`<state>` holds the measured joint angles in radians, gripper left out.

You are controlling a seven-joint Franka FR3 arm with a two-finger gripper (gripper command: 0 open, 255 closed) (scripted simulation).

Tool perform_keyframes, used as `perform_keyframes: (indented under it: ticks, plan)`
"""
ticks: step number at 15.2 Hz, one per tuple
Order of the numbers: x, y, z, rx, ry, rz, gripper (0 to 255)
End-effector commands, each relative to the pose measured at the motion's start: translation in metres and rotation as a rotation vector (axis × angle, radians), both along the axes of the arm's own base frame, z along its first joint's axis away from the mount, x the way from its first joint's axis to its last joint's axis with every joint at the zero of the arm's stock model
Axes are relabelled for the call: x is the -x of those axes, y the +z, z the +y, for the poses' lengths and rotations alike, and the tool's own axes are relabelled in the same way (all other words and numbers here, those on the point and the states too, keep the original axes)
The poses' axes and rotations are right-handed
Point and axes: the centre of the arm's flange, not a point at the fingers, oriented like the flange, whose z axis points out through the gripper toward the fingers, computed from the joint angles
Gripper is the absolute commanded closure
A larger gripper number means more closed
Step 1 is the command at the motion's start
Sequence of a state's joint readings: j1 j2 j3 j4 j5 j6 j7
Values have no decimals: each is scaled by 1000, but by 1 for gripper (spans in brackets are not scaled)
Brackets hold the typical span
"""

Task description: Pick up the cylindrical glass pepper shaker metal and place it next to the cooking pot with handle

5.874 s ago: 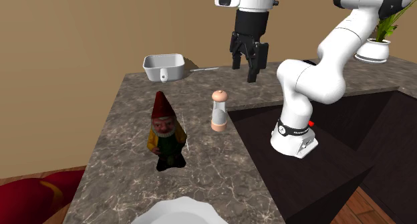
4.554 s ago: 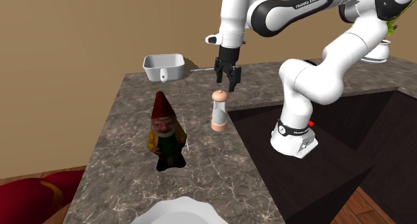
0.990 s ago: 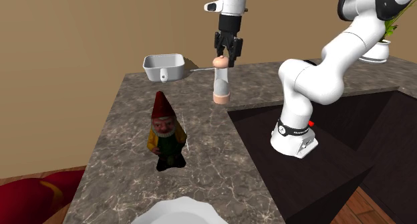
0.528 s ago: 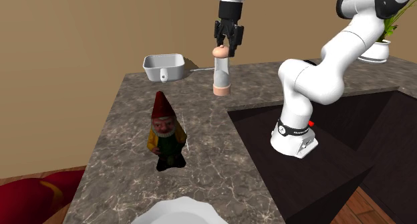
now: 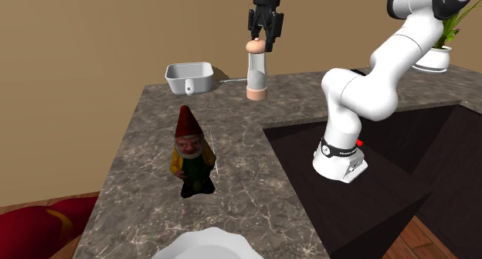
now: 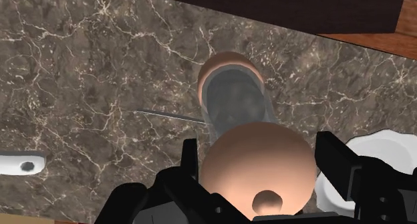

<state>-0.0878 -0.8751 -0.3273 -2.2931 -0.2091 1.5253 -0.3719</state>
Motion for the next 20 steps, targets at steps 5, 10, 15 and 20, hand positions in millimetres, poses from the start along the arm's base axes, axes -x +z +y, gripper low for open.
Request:
perform_keyframes:
  ticks: [5, 10, 15, 20]
  plan:
    - [0, 32, 0, 0, 0, 0, 255]
    - [7, 35, -52, 0, 0, 0, 255]
    - [15, 36, -118, 0, 0, 0, 255]
    - [23, 36, -183, 0, 0, 0, 255]
